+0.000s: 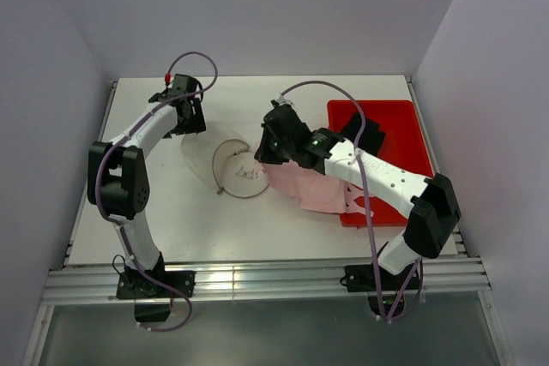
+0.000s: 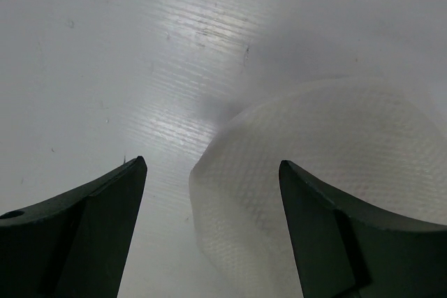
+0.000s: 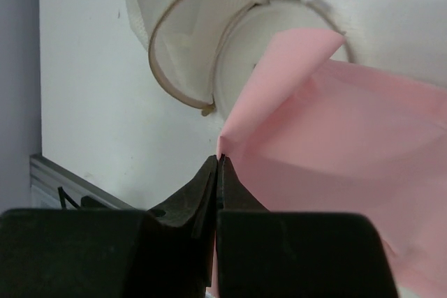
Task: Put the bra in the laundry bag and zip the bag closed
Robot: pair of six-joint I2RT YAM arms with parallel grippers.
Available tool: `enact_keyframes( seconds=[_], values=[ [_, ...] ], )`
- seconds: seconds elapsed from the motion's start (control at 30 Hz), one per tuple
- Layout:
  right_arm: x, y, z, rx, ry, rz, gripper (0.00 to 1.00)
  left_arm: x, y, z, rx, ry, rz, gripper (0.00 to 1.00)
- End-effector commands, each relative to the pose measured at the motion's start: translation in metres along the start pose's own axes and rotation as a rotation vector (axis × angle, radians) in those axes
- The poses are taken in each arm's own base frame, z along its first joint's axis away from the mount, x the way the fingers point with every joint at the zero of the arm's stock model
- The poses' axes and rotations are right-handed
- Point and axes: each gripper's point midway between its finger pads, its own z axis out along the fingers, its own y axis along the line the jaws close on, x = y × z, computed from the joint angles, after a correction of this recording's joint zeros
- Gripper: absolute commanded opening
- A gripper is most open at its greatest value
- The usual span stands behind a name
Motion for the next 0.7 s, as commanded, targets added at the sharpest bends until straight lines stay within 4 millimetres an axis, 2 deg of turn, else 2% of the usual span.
enact_keyframes(
  seconds=[0.0,0.17,0.27,0.43,0.53,0.6,0.63,0.67],
  values=[
    [-0.005,0.032,0.006,-0.069,-0.032,-0.004,0.0,-0.026,0.0,-0.014,0.024,-0.065,-0.056,0.84],
    [0.01,0.053,0.02,-0.107,-0.002,-0.011,0.0,-0.034,0.01,-0.022,0.027,-0.084,-0.083,0.84],
    [0.012,0.069,0.023,-0.13,0.007,-0.018,0.0,-0.036,0.011,-0.025,0.035,-0.091,-0.091,0.84],
    [0.017,0.09,0.04,-0.167,0.036,-0.013,0.0,-0.045,0.015,-0.036,0.043,-0.12,-0.109,0.84],
    [0.022,0.096,0.048,-0.171,0.053,-0.01,0.0,-0.048,0.018,-0.041,0.045,-0.13,-0.118,0.84],
    [0.028,0.09,0.051,-0.147,0.056,-0.008,0.0,-0.049,0.018,-0.047,0.059,-0.139,-0.125,0.84],
    [0.031,0.086,0.052,-0.138,0.058,-0.002,0.0,-0.049,0.018,-0.048,0.064,-0.142,-0.127,0.84],
    [0.028,0.086,0.043,-0.15,0.044,0.008,0.0,-0.053,0.018,-0.055,0.078,-0.156,-0.133,0.85]
  ],
)
